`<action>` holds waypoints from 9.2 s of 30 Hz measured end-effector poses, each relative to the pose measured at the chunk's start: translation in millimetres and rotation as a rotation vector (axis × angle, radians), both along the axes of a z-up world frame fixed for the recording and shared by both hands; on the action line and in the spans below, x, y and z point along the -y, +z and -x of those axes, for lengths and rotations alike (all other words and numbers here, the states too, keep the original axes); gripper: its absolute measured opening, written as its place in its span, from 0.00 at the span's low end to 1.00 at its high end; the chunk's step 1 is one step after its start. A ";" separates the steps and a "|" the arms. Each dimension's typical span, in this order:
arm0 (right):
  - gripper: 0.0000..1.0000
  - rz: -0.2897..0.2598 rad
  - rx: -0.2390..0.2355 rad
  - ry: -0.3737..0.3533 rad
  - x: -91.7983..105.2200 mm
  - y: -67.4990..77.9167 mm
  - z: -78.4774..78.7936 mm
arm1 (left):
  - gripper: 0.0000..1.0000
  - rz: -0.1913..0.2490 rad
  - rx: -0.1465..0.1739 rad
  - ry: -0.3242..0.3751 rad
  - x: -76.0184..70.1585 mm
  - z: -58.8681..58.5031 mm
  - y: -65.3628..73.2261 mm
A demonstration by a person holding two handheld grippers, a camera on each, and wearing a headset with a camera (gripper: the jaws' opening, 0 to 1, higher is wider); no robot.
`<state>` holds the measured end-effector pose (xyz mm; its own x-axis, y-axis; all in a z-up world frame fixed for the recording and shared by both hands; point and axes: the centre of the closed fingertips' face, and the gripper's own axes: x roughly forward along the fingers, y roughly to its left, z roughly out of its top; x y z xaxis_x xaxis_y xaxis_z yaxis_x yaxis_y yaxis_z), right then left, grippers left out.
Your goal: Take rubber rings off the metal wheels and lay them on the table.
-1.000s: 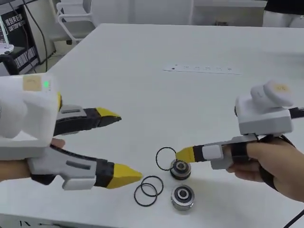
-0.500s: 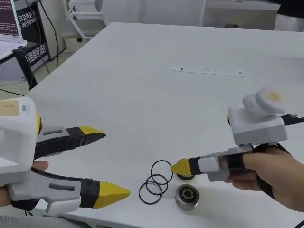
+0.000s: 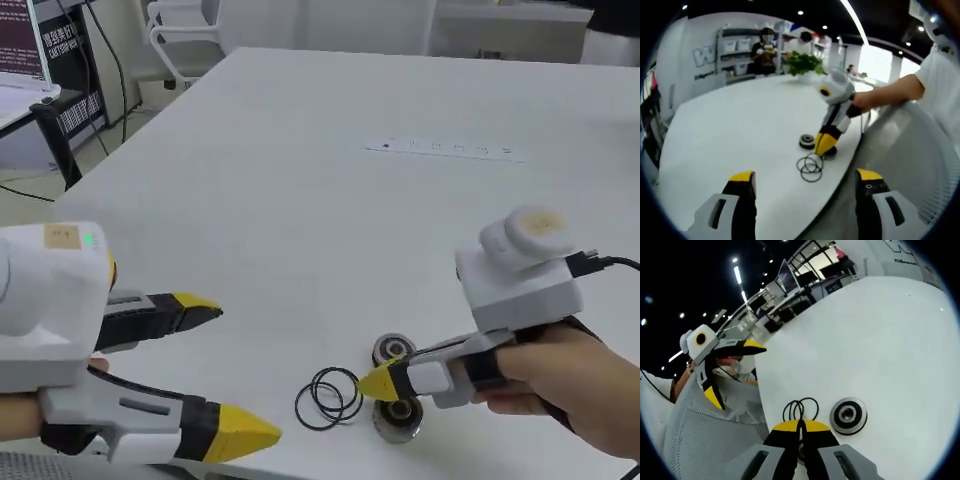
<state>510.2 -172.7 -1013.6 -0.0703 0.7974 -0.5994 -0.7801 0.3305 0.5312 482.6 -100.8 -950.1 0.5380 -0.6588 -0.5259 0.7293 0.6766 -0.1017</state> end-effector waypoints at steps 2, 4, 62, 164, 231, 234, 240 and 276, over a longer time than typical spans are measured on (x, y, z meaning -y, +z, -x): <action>0.00 0.004 0.020 0.004 -0.1 -0.4 -1.4 | 0.83 0.016 -0.006 0.006 0.6 0.1 0.9; 0.00 0.010 0.033 0.012 0.1 -0.5 -1.1 | 0.83 0.019 -0.012 0.011 -0.1 0.1 0.5; 0.24 0.080 0.302 -0.133 50.0 14.9 -66.4 | 0.78 -0.052 0.169 -0.114 19.1 -22.8 42.2; 0.00 -0.015 0.082 -0.219 50.9 0.7 -61.8 | 0.14 -0.124 0.097 -0.338 113.2 -85.0 -60.0; 0.00 0.000 0.067 -0.219 40.8 4.5 -53.7 | 0.14 -0.096 0.088 -0.290 116.6 -83.9 -56.5; 0.00 0.000 0.069 -0.222 42.0 5.1 -54.5 | 0.16 -0.107 0.084 -0.300 116.5 -83.2 -53.6; 0.00 0.000 0.071 -0.243 43.8 8.0 -58.2 | 0.27 -0.074 0.100 -0.284 119.6 -85.1 -37.7; 0.00 -0.191 0.090 -0.219 14.3 58.1 -51.5 | 0.73 -0.123 0.277 -0.119 15.1 -36.3 68.8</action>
<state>561.7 -187.0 -955.5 0.1624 0.8864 -0.4335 -0.7478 0.3972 0.5320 518.9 -115.8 -881.3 0.5948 -0.6661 -0.4500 0.7925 0.5799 0.1891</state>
